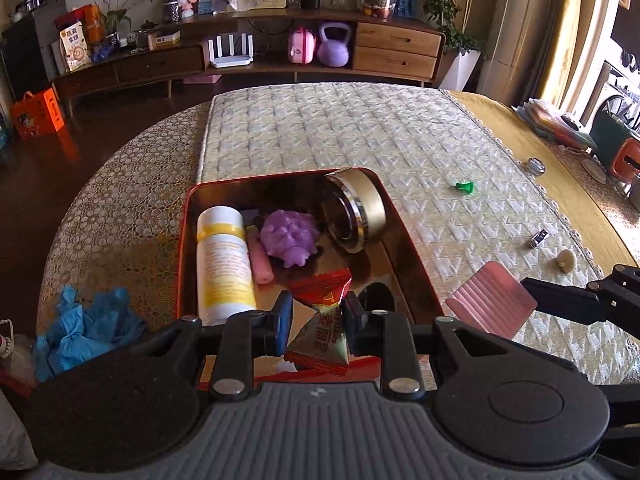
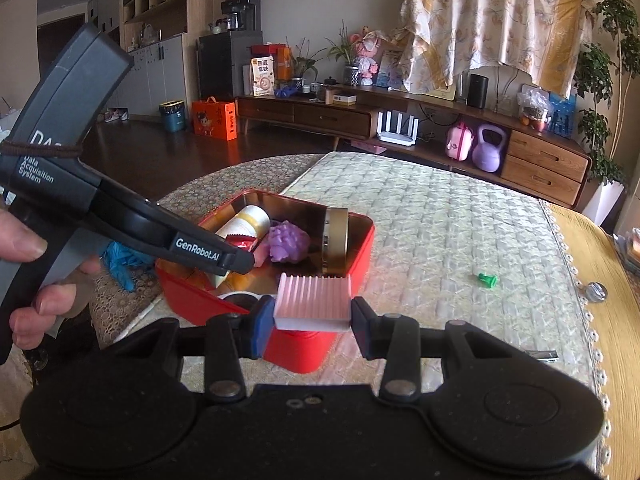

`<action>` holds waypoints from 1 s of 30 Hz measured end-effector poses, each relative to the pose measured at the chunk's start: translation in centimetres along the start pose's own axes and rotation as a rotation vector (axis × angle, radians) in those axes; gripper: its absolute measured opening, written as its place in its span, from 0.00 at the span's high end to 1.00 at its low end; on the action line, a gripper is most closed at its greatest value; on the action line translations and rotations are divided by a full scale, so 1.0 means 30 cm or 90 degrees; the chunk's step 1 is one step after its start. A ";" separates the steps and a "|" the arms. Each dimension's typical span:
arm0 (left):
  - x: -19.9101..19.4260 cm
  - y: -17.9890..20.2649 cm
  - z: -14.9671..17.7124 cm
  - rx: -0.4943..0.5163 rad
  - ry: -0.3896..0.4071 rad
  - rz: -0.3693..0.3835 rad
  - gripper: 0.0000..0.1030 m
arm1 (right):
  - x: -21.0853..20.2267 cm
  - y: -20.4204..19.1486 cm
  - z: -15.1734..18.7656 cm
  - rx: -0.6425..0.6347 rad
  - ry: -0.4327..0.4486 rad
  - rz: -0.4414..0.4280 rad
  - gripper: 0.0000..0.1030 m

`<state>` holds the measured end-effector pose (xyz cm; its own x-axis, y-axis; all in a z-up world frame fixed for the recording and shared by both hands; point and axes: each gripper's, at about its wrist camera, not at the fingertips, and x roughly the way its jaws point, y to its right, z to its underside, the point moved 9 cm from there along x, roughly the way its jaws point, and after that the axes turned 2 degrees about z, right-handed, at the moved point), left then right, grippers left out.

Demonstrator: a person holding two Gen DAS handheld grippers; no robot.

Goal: Organize rigid objects
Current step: 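Carry candy with left tool and pink comb with right tool over the tin, then open left tool releasing candy in tin while right tool releases pink comb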

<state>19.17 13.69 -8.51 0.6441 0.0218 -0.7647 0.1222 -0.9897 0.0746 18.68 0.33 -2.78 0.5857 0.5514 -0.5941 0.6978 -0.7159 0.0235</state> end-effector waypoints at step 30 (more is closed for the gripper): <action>0.270 -0.093 -0.017 0.027 -0.097 -0.026 0.74 | 0.331 -0.083 0.013 -0.095 -0.091 -0.013 0.61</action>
<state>24.43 16.69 -14.60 0.5164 0.0429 -0.8553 0.1118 -0.9936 0.0176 22.60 7.43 -9.06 0.5143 0.4906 -0.7035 0.7683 -0.6279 0.1238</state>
